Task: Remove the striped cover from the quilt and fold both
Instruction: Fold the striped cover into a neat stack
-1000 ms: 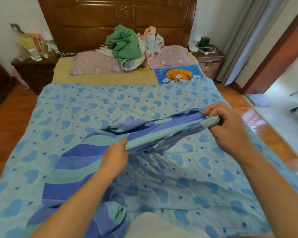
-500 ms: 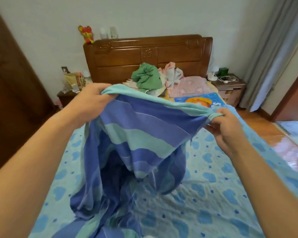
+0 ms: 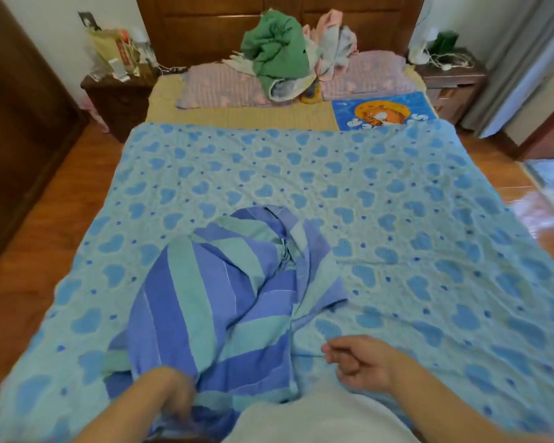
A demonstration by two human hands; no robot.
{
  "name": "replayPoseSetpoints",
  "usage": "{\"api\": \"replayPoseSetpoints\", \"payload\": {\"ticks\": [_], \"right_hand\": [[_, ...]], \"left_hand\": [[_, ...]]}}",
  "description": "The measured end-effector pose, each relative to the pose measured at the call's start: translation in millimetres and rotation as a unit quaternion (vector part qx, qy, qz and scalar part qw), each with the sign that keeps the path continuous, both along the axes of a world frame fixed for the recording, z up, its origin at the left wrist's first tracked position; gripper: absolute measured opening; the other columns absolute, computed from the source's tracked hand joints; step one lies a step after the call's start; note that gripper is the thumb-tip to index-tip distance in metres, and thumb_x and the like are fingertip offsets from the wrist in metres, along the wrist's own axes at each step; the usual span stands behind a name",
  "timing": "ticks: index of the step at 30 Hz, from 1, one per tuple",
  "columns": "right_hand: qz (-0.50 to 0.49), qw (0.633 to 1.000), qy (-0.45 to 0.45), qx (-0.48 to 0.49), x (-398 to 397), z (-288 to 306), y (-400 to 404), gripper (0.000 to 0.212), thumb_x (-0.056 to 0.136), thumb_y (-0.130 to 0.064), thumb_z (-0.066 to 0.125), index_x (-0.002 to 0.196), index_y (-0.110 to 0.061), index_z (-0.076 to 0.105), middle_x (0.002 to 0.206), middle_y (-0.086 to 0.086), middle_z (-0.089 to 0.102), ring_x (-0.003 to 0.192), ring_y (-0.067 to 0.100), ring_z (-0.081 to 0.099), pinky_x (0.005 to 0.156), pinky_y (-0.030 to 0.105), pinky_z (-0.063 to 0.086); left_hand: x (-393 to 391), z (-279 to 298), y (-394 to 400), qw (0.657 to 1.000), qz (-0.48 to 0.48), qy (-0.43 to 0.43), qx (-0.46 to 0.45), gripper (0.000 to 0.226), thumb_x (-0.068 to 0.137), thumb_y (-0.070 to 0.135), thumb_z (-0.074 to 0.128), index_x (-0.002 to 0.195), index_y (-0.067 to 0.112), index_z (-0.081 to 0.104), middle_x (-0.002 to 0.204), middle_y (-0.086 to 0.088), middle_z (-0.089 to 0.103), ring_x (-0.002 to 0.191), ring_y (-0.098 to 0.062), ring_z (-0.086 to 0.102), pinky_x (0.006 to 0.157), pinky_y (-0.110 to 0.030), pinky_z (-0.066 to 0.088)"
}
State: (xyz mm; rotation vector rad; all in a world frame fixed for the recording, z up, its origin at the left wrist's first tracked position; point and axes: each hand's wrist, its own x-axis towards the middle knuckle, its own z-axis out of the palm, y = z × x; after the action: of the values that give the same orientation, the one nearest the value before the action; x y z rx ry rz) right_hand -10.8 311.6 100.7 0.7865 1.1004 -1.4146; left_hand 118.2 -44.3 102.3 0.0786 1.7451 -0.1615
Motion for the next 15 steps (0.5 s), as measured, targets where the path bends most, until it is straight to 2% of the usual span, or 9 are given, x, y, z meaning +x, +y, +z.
{"api": "replayPoseSetpoints", "payload": {"ticks": [2, 5, 6, 7, 8, 9, 10, 12, 15], "right_hand": [[0.003, 0.998, 0.027, 0.061, 2.1, -12.2, -0.8, 0.008, 0.095, -0.010, 0.057, 0.094, -0.003, 0.062, 0.071, 0.014, 0.068, 0.035, 0.011, 0.046, 0.048, 0.027, 0.053], [-0.001, 0.989, 0.075, 0.126, -10.8, -19.4, -0.2, 0.005, 0.094, -0.009, 0.056, 0.094, -0.007, 0.061, 0.069, 0.009, 0.069, 0.042, 0.013, 0.056, 0.056, 0.027, 0.056], [0.009, 0.986, 0.088, 0.144, -15.6, -23.1, -1.4, 0.006, 0.094, -0.010, 0.055, 0.092, -0.008, 0.061, 0.068, 0.007, 0.068, 0.044, 0.013, 0.058, 0.057, 0.027, 0.056], [0.020, 0.983, 0.097, 0.156, -19.5, -27.1, -4.5, 0.007, 0.094, -0.011, 0.055, 0.091, -0.009, 0.061, 0.068, 0.006, 0.067, 0.047, 0.013, 0.060, 0.058, 0.027, 0.055], [0.034, 0.981, 0.101, 0.164, -22.5, -30.6, -10.0, 0.007, 0.093, -0.012, 0.054, 0.090, -0.010, 0.060, 0.069, 0.005, 0.066, 0.050, 0.014, 0.061, 0.059, 0.027, 0.054], [0.050, 0.979, 0.101, 0.168, -24.3, -35.1, -17.9, 0.006, 0.093, -0.014, 0.055, 0.089, -0.012, 0.058, 0.069, 0.005, 0.063, 0.052, 0.015, 0.059, 0.057, 0.026, 0.052], [0.071, 0.977, 0.100, 0.173, -25.0, -40.5, -27.9, 0.005, 0.093, -0.016, 0.056, 0.089, -0.014, 0.055, 0.072, 0.005, 0.059, 0.056, 0.016, 0.056, 0.057, 0.026, 0.050], [0.100, 0.977, 0.085, 0.169, -24.4, -48.5, -50.4, 0.013, 0.094, -0.028, 0.060, 0.091, -0.019, 0.051, 0.082, 0.006, 0.051, 0.065, 0.020, 0.049, 0.058, 0.029, 0.043], [0.124, 0.982, 0.028, 0.138, -20.4, -59.0, -87.7, 0.027, 0.096, -0.039, 0.060, 0.101, -0.013, 0.054, 0.094, 0.011, 0.052, 0.086, 0.029, 0.057, 0.065, 0.032, 0.043]], "left_hand": [[-3.2, -2.2, 15.7, 0.998, 0.028, 0.039, 0.034, 0.050, 0.092, 0.042, 0.058, 0.123, 0.004, 0.064, 0.127, -0.018, 0.064, 0.112, -0.033, 0.064, 0.083, -0.037, 0.048], [-11.1, 7.7, 16.7, 0.983, 0.123, 0.117, 0.073, 0.040, 0.095, 0.040, 0.055, 0.117, 0.007, 0.067, 0.118, -0.014, 0.066, 0.112, -0.030, 0.062, 0.088, -0.034, 0.048], [-12.8, 16.0, 12.0, 0.968, 0.172, 0.153, 0.097, 0.034, 0.094, 0.039, 0.056, 0.110, 0.012, 0.069, 0.105, -0.003, 0.068, 0.104, -0.019, 0.065, 0.082, -0.029, 0.047], [-14.6, 27.3, 7.3, 0.947, 0.224, 0.185, 0.136, 0.027, 0.092, 0.040, 0.060, 0.098, 0.016, 0.071, 0.086, 0.009, 0.065, 0.088, -0.007, 0.065, 0.073, -0.026, 0.044], [-15.8, 40.1, 3.0, 0.921, 0.275, 0.207, 0.180, 0.022, 0.090, 0.040, 0.063, 0.086, 0.020, 0.071, 0.069, 0.015, 0.058, 0.069, 0.001, 0.058, 0.065, -0.024, 0.041], [-15.9, 54.8, -0.8, 0.895, 0.321, 0.218, 0.222, 0.022, 0.089, 0.041, 0.066, 0.077, 0.023, 0.068, 0.060, 0.015, 0.052, 0.058, 0.001, 0.050, 0.061, -0.024, 0.037], [-15.2, 70.3, -3.8, 0.871, 0.358, 0.215, 0.259, 0.023, 0.087, 0.044, 0.068, 0.074, 0.025, 0.067, 0.060, 0.015, 0.050, 0.058, -0.002, 0.045, 0.060, -0.026, 0.035], [-11.3, 97.2, -9.1, 0.841, 0.398, 0.198, 0.310, 0.022, 0.084, 0.051, 0.069, 0.081, 0.029, 0.072, 0.067, 0.013, 0.055, 0.064, -0.007, 0.046, 0.063, -0.026, 0.034], [-3.6, 123.0, -17.9, 0.831, 0.410, 0.183, 0.328, 0.026, 0.080, 0.057, 0.069, 0.087, 0.033, 0.076, 0.069, 0.012, 0.055, 0.065, -0.008, 0.046, 0.064, -0.025, 0.035]]}}
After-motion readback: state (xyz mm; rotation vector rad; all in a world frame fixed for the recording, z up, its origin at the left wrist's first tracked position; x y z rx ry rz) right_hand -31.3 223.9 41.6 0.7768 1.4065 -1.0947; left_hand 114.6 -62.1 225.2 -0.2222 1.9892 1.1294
